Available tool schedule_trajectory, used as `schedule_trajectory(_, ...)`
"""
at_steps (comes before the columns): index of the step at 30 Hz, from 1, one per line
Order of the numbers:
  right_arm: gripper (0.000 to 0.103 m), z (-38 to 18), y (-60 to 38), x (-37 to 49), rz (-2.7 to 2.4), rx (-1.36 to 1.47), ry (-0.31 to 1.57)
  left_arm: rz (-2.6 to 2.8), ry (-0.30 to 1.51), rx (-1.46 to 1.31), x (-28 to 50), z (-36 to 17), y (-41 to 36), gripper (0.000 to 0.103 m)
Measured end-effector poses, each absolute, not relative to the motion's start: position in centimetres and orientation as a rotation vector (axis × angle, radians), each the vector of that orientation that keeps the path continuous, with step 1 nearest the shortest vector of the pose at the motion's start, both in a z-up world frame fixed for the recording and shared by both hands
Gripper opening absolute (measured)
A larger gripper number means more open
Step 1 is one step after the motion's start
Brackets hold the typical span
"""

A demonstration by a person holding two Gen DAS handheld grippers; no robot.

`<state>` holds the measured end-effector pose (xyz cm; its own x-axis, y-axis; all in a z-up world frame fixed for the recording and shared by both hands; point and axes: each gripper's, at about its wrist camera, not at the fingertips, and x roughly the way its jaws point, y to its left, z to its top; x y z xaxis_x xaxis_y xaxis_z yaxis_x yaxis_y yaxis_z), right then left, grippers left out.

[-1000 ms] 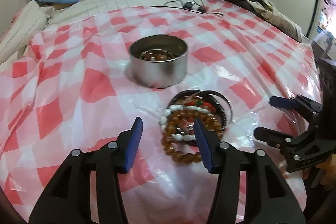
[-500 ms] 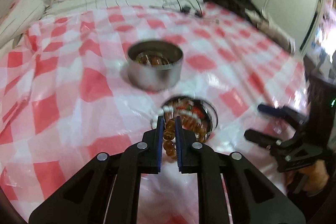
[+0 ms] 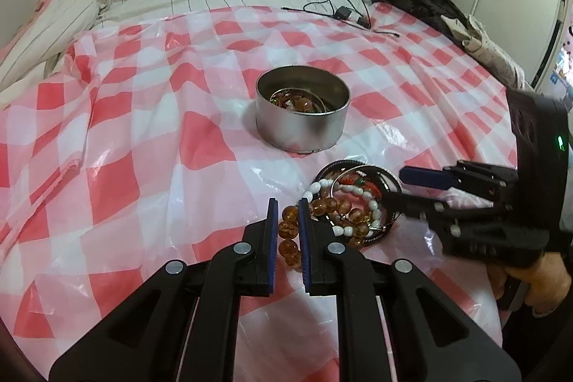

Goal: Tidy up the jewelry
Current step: 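Grasp the silver bangle with the right gripper while the left gripper lifts the amber bracelet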

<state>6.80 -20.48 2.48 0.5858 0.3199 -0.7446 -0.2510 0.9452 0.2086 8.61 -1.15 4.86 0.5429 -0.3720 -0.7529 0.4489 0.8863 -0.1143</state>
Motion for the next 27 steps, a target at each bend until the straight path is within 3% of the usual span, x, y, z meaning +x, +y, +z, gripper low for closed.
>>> schedule_trajectory(1,0.025,2.4,-20.6,6.8,0.338,0.091,0.886,-0.485,0.873,0.103,8.6,4.8,-1.2,0.010)
schedule_trajectory(4,0.012,2.4,-20.9,6.6,0.361,0.117,0.876,-0.479,0.883,0.122,8.6,4.5,-1.4,0.010)
schedule_trajectory(22,0.008,4.9,-25.8,5.5,0.397,0.375,0.762,-0.495,0.928,0.141,8.8,3.2,-1.8,0.010)
schedule_trajectory(24,0.008,4.7,-25.9,5.7,0.395,0.378,0.768,-0.494,0.938,0.143,9.0,2.9,-1.9,0.013)
schedule_trajectory(27,0.008,4.4,-25.6,5.8,0.403,0.377,0.777,-0.505,0.974,0.149,9.0,2.0,-2.1,0.026)
